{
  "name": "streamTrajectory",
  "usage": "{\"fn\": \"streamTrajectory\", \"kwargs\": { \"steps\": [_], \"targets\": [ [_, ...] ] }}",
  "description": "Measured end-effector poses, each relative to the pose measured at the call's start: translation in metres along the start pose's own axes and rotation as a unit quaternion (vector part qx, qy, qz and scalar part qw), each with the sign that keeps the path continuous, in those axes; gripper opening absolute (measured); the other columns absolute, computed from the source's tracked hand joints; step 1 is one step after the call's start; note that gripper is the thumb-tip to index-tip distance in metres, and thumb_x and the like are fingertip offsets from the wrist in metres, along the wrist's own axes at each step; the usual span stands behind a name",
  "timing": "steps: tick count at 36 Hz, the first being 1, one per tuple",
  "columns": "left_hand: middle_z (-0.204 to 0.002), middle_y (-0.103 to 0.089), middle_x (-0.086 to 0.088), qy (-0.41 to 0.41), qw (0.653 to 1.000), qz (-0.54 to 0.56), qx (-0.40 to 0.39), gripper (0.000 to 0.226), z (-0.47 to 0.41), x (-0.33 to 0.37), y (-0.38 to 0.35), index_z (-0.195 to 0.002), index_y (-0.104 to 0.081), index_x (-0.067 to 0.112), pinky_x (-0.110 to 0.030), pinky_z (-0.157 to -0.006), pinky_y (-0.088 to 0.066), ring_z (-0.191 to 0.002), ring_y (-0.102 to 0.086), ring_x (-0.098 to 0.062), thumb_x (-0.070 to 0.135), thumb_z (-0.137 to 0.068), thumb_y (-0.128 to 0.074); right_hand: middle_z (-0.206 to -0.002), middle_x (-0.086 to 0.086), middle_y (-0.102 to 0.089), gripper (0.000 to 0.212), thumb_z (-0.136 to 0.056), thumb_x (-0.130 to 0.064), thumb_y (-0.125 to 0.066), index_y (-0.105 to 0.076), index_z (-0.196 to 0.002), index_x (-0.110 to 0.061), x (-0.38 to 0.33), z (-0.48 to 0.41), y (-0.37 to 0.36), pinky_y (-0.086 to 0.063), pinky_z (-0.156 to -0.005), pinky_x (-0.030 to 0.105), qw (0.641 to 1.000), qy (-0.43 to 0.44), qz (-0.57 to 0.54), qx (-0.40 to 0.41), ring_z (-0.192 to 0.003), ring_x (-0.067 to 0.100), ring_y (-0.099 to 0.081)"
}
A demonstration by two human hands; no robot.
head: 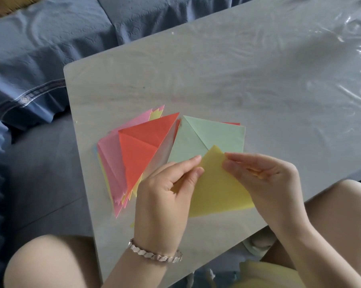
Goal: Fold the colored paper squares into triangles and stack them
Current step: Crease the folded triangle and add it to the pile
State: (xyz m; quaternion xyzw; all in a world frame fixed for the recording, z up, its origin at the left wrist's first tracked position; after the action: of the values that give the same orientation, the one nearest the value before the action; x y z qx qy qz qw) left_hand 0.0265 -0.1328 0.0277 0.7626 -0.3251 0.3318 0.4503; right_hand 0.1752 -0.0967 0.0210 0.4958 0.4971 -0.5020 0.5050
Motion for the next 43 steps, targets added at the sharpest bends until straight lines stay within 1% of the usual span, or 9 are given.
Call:
{"fn": "streamTrajectory", "kwargs": {
  "steps": [10, 18, 22, 29, 32, 34, 37, 40, 43],
  "targets": [
    [-0.083, -0.062, 0.025, -0.001, 1.0, -0.001, -0.019, 0.024, -0.003, 0.002, 0.002, -0.101, -0.066, 0.023, 0.001, -0.066, -0.039, -0.073, -0.058, 0.013, 0.017, -0.078, -0.064, -0.065, -0.014, -0.07, 0.011, -0.059, -0.024, -0.069, -0.074, -0.067, -0.031, -0.001, 0.001, -0.002, -0.046, -0.059, 0.007, 1.0, -0.008, -0.009, 0.0, -0.061, -0.002, -0.064],
    [-0.084, -0.062, 0.025, 0.004, 1.0, -0.016, -0.005, 0.023, 0.0, 0.001, 0.003, -0.099, -0.065, 0.025, -0.003, -0.066, -0.043, -0.074, -0.059, 0.006, 0.017, -0.078, -0.064, -0.067, -0.017, -0.07, 0.019, -0.065, -0.022, -0.069, -0.072, -0.067, -0.04, 0.004, 0.0, -0.003, -0.046, -0.062, 0.007, 1.0, -0.012, 0.012, -0.017, -0.064, -0.003, -0.064],
    [-0.083, -0.061, 0.028, 0.027, 0.999, -0.017, -0.011, 0.018, 0.0, -0.005, 0.001, -0.092, -0.071, 0.021, -0.003, -0.066, -0.044, -0.073, -0.06, 0.007, 0.017, -0.076, -0.065, -0.066, -0.017, -0.07, 0.036, -0.072, -0.009, -0.072, -0.071, -0.058, -0.041, 0.008, -0.002, -0.001, -0.045, -0.063, 0.005, 0.998, -0.012, 0.045, -0.029, -0.063, -0.004, -0.063],
    [-0.069, -0.067, 0.023, 0.082, 0.996, -0.005, -0.047, 0.018, -0.007, -0.007, -0.002, -0.084, -0.073, 0.025, -0.004, -0.063, -0.045, -0.066, -0.062, 0.004, 0.01, -0.075, -0.074, -0.066, -0.018, -0.069, 0.027, -0.072, -0.01, -0.073, -0.07, -0.066, -0.036, 0.01, -0.008, 0.001, -0.042, -0.062, 0.005, 0.991, 0.013, 0.107, -0.074, -0.062, -0.004, -0.06],
    [-0.072, -0.067, 0.022, 0.129, 0.987, 0.033, -0.089, 0.031, -0.016, -0.009, -0.006, -0.076, -0.066, 0.038, -0.006, -0.063, -0.047, -0.061, -0.062, 0.004, 0.008, -0.072, -0.075, -0.069, -0.023, -0.068, 0.019, -0.073, -0.018, -0.072, -0.07, -0.071, -0.037, 0.006, -0.013, 0.001, -0.04, -0.065, 0.004, 0.975, 0.056, 0.169, -0.132, -0.067, -0.004, -0.06],
    [-0.064, -0.067, 0.021, 0.153, 0.979, 0.047, -0.123, 0.03, -0.02, -0.01, -0.008, -0.07, -0.066, 0.037, -0.008, -0.061, -0.047, -0.058, -0.062, 0.003, 0.008, -0.072, -0.076, -0.073, -0.025, -0.067, 0.009, -0.072, -0.03, -0.067, -0.073, -0.074, -0.036, 0.003, -0.018, 0.002, -0.039, -0.068, 0.004, 0.96, 0.086, 0.2, -0.175, -0.071, -0.006, -0.061],
    [-0.06, -0.068, 0.016, 0.172, 0.972, 0.067, -0.144, 0.025, -0.024, -0.009, -0.01, -0.064, -0.069, 0.029, -0.008, -0.057, -0.046, -0.055, -0.062, 0.002, 0.007, -0.072, -0.076, -0.075, -0.021, -0.068, 0.015, -0.075, -0.04, -0.067, -0.076, -0.082, -0.03, 0.001, -0.029, 0.003, -0.042, -0.07, 0.008, 0.924, 0.137, 0.273, -0.228, -0.074, -0.003, -0.062],
    [-0.051, -0.064, 0.013, 0.234, 0.96, 0.116, -0.1, 0.023, -0.026, -0.02, -0.017, -0.063, -0.068, 0.022, -0.012, -0.05, -0.046, -0.047, -0.057, 0.001, 0.002, -0.074, -0.072, -0.081, -0.009, -0.072, 0.025, -0.082, -0.039, -0.058, -0.076, -0.084, -0.021, 0.003, -0.037, 0.002, -0.042, -0.09, 0.027, 0.86, 0.28, 0.397, -0.159, -0.083, 0.011, -0.066],
    [-0.056, -0.066, 0.006, 0.34, 0.93, 0.14, -0.012, 0.018, -0.026, -0.049, -0.028, -0.066, -0.067, 0.017, -0.023, -0.051, -0.054, -0.046, -0.059, -0.007, 0.003, -0.077, -0.07, -0.098, 0.0, -0.071, 0.018, -0.083, -0.027, -0.06, -0.075, -0.086, -0.016, 0.014, -0.039, -0.001, -0.038, -0.099, 0.038, 0.827, 0.331, 0.448, -0.075, -0.106, 0.021, -0.062]
  ]
}}
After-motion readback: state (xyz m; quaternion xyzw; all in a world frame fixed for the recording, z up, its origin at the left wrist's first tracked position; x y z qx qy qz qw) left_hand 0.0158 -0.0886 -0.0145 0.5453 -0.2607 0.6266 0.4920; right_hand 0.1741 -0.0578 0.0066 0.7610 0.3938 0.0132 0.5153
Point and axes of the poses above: each hand's wrist, its own z-axis away from the middle knuckle, its own y-axis out of the back of the hand, x = y × z, the point moved 3 cm from there along -z, towards the middle knuckle
